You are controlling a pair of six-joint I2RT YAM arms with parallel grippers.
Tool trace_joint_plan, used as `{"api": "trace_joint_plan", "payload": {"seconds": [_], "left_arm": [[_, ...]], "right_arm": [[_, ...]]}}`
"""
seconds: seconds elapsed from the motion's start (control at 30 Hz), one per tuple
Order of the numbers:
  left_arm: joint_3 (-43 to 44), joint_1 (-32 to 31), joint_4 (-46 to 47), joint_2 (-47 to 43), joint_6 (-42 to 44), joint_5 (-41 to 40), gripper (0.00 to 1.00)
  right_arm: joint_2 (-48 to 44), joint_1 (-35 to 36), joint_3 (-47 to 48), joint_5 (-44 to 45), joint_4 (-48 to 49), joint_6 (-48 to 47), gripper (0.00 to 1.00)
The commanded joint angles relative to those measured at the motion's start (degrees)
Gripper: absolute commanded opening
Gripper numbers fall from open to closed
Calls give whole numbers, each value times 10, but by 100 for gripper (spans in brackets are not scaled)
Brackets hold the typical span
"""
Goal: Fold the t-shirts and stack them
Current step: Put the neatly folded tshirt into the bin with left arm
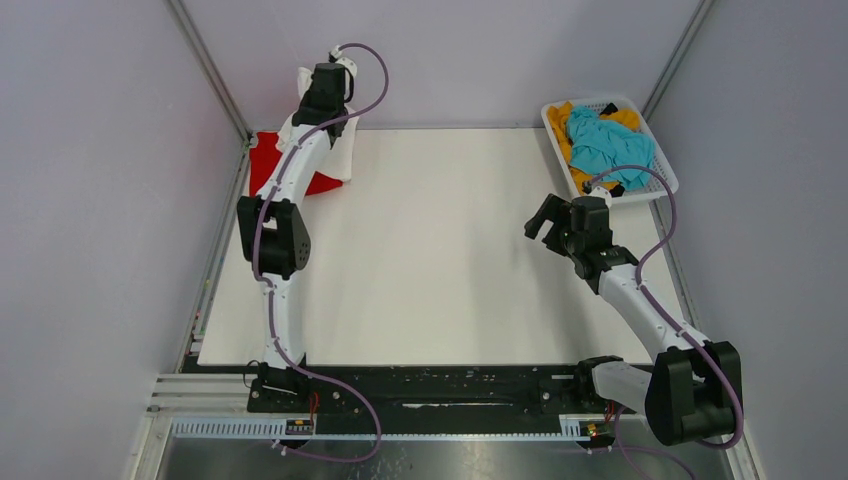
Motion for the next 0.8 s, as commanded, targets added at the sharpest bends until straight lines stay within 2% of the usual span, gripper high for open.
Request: {"api": "trace_joint_plan", "payload": {"seconds": [0.0, 0.37, 0.63, 0.77], "left_arm": [[-4, 4, 71, -31, 31, -37, 0], [-20, 52, 138, 49, 35, -59, 0], [-7, 97, 155, 90, -14, -58, 0], [7, 117, 148, 97, -46, -62, 8]], "right_arm": [[5, -2, -1, 11, 22, -1, 99], [14, -2, 4, 21, 14, -4, 99], [31, -3, 10, 38, 9, -7, 99], [39, -3, 14, 35, 7, -6, 99]]}}
